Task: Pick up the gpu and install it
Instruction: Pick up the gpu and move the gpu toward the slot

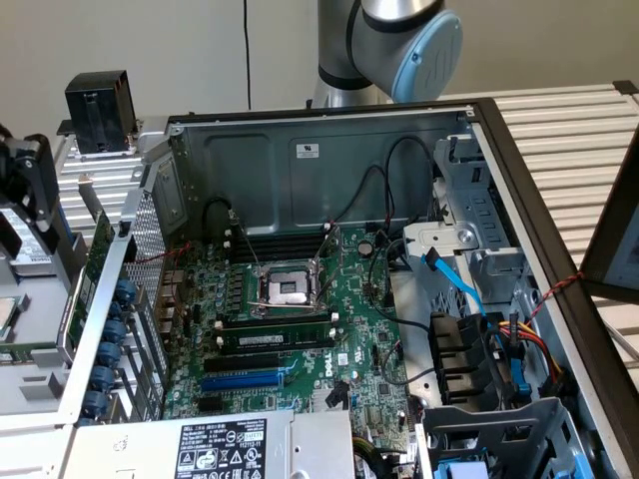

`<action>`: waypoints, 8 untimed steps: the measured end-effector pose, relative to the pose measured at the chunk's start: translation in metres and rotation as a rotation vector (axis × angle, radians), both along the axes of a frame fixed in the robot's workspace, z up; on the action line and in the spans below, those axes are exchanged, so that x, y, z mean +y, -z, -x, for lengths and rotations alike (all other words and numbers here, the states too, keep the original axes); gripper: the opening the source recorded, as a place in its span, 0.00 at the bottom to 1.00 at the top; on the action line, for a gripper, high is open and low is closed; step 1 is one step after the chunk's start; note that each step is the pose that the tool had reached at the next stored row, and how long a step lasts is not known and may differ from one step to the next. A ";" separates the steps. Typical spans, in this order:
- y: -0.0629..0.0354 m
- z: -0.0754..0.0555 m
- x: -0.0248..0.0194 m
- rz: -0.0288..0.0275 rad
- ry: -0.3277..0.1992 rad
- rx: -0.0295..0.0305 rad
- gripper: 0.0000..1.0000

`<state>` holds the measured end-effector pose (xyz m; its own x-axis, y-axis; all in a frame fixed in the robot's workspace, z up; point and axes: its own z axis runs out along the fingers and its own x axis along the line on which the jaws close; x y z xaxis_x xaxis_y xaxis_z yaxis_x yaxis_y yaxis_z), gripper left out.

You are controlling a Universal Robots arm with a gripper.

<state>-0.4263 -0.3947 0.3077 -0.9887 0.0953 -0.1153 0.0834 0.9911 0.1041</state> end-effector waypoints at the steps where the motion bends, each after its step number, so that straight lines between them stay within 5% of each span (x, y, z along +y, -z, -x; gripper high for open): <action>1: 0.0018 0.000 0.0000 -0.0001 0.000 -0.0003 0.51; 8: 0.0127 -0.001 0.0007 0.0017 0.000 -0.0063 0.51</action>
<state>-0.4257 -0.3940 0.2951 -0.9880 0.0951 -0.1217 0.0827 0.9912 0.1029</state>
